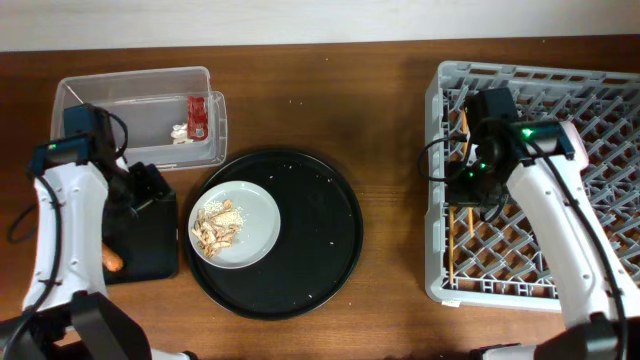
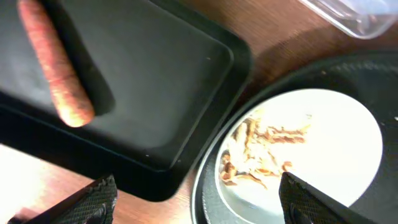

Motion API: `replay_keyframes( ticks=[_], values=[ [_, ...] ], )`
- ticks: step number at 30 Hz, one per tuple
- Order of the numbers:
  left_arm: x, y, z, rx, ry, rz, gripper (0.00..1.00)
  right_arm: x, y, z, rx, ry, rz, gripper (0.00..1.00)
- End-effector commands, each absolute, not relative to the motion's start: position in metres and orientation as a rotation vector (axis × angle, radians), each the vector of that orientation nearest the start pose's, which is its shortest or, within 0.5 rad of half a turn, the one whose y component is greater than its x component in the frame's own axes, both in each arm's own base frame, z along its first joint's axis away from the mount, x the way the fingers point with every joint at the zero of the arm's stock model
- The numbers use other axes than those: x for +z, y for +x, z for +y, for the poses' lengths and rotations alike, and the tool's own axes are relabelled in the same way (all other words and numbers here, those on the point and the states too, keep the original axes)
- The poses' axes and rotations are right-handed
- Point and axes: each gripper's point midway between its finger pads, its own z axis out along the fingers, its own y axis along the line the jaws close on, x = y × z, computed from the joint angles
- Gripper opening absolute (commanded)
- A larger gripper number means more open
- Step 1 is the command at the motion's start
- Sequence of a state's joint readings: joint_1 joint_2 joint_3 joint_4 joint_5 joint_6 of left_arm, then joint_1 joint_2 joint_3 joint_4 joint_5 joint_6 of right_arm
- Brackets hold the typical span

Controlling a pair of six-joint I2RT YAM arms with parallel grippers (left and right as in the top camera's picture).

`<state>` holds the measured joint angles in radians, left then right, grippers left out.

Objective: Sort waste into correct bins and load items into the dishwasher rack
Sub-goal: 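Insert the second chopstick into the rack's left edge with the right gripper, then grasp the grey plate with the left gripper and lift it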

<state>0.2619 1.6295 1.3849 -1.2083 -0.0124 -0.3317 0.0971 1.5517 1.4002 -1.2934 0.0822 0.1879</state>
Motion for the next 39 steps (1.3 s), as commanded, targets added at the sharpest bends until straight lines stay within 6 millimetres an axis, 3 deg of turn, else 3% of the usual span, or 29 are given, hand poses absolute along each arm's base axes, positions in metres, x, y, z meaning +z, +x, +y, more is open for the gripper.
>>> replay_keyframes(
  ticks=[1, 5, 9, 10, 11, 13, 15, 17, 19, 21, 24, 29, 32, 35, 39],
  values=[
    [0.135, 0.311, 0.061, -0.018, -0.766, 2.916, 0.83, 0.135, 0.295, 0.013, -0.086, 0.136, 3.050, 0.04],
    [0.135, 0.315, 0.035, -0.027, -0.643, 2.946, 0.83, 0.089, 0.296, 0.023, -0.001, 0.121, 3.070, 0.04],
    [0.135, 0.317, 0.009, -0.034, -0.522, 2.970, 0.83, 0.067, 0.300, 0.024, 0.007, 0.117, 3.037, 0.05],
    [0.135, 0.317, 0.003, -0.036, -0.494, 2.975, 0.83, 0.066, 0.300, 0.024, 0.007, 0.117, 3.036, 0.13],
    [0.135, 0.317, -0.003, -0.038, -0.464, 2.980, 0.83, 0.066, 0.300, 0.024, 0.007, 0.117, 3.036, 0.29],
    [0.135, 0.317, -0.012, -0.041, -0.423, 2.985, 0.83, 0.066, 0.300, 0.024, 0.007, 0.117, 3.038, 0.34],
    [0.135, 0.317, -0.015, -0.042, -0.411, 2.987, 0.83, 0.076, 0.300, 0.024, 0.008, 0.117, 3.025, 0.34],
    [0.135, 0.317, -0.015, -0.042, -0.407, 2.990, 0.83, 0.105, 0.307, 0.024, 0.019, 0.115, 2.961, 0.35],
    [0.135, 0.316, -0.025, -0.045, -0.364, 2.995, 0.83, 0.160, 0.316, 0.021, 0.033, 0.126, 2.841, 0.35],
    [0.135, 0.316, -0.045, -0.052, -0.268, 3.000, 0.83, 0.188, 0.314, 0.004, 0.028, 0.201, 2.784, 0.35],
    [0.129, 0.314, -0.073, -0.067, -0.136, 2.995, 0.83, 0.184, 0.293, -0.023, -0.004, 0.288, 2.853, 0.36],
    [0.098, 0.305, -0.119, -0.096, 0.077, 2.973, 0.84, 0.184, 0.292, -0.022, 0.066, 0.315, 2.852, 0.36],
    [0.067, 0.302, -0.150, -0.106, 0.211, 2.968, 0.84, 0.182, 0.291, -0.020, 0.078, 0.315, 2.857, 0.36],
    [0.031, 0.292, -0.153, -0.011, 0.268, 3.058, 0.84, 0.177, 0.288, -0.020, 0.078, 0.317, 2.874, 0.36],
    [0.007, 0.284, -0.140, 0.127, 0.284, 3.129, 0.79, 0.176, 0.288, -0.020, 0.078, 0.318, 2.876, 0.36]
  ],
)
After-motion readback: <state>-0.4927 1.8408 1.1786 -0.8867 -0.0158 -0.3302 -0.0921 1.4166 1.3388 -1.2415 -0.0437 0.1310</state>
